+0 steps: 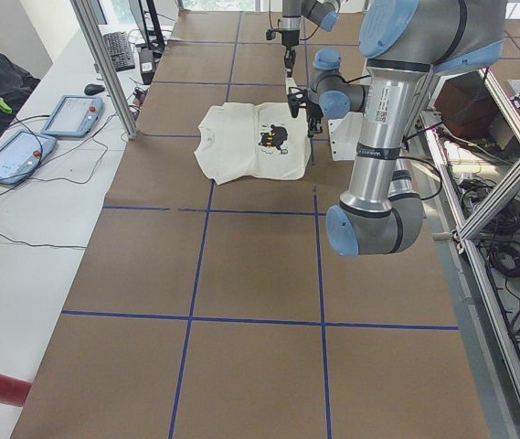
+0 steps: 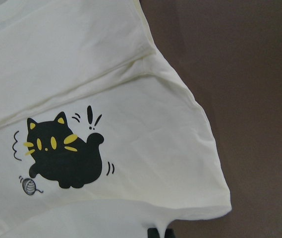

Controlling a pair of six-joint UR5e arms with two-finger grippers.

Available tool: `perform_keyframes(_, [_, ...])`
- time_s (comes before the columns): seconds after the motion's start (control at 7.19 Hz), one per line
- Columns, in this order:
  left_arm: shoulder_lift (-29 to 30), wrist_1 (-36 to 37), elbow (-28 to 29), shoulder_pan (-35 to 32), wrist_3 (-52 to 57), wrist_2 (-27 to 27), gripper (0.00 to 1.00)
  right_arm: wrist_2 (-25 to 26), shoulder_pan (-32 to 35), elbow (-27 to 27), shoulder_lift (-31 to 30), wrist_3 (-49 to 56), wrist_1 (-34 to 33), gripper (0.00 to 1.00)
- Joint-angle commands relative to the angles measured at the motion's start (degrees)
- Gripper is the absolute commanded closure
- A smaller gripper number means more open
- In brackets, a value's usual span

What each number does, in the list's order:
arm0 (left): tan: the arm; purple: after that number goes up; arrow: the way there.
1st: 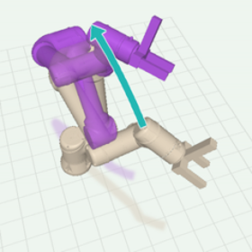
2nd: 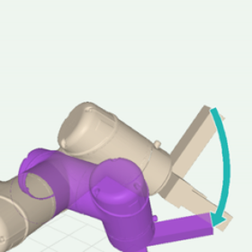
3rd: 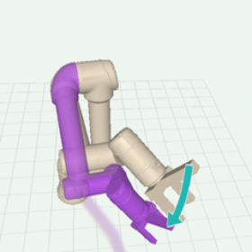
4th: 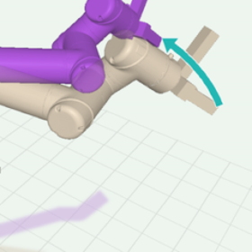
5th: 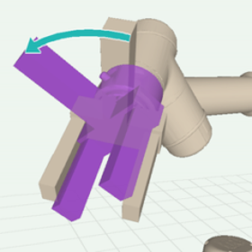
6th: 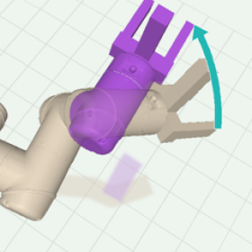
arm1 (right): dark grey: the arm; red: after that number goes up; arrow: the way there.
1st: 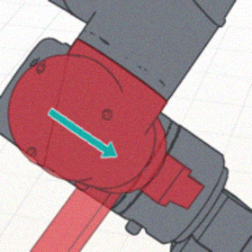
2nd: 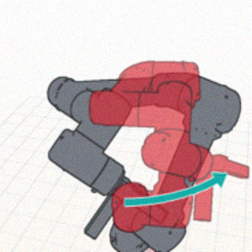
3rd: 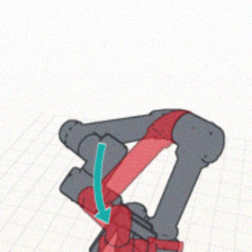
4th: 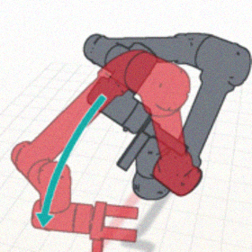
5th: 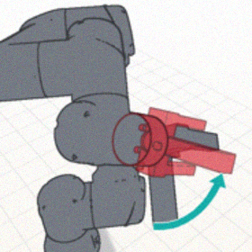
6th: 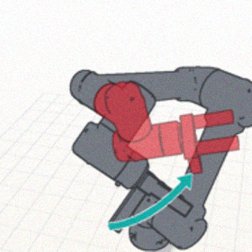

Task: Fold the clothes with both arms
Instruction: 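Lift the hem with both grippers and fold it toward the collar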

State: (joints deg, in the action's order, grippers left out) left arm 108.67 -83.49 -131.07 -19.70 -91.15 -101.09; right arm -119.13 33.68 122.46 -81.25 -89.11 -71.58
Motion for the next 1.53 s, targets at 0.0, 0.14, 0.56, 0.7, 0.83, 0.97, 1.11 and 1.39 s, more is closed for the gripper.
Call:
perform_keyframes(0.0, [3.0,-0.6,6.3,-9.3,3.2,-2.9,1.0,-0.5,6.2,-9.4,7.8,4.1,0.0,1.0])
perform_keyframes(0.14, [3.9,-0.8,8.6,-11.9,3.3,-2.9,1.0,-0.4,8.0,-12.9,11.3,4.6,-0.1,1.0])
perform_keyframes(0.56, [7.3,-4.2,17.5,-16.6,3.4,-2.9,1.0,-0.6,12.9,-20.8,16.5,6.0,-0.1,1.0])
perform_keyframes(0.7, [7.4,-6.9,20.3,-18.4,3.6,-2.9,1.0,-0.6,14.0,-22.6,16.6,6.2,-0.1,1.0])
perform_keyframes(0.83, [8.0,-9.2,23.5,-19.7,7.3,-2.8,1.0,-0.6,14.1,-25.0,17.7,6.2,-0.1,1.0])
perform_keyframes(0.97, [8.6,-12.2,26.9,-21.2,8.2,-2.8,1.0,-0.5,14.1,-29.0,21.1,6.0,-0.1,1.0])
perform_keyframes(1.11, [8.8,-14.2,28.7,-22.5,8.3,-2.9,1.0,-0.6,14.2,-30.3,21.7,6.1,-0.1,1.0])
perform_keyframes(1.39, [10.4,-14.8,30.7,-22.9,8.3,-2.8,1.0,-0.5,14.4,-34.7,26.0,6.0,-0.1,1.0])
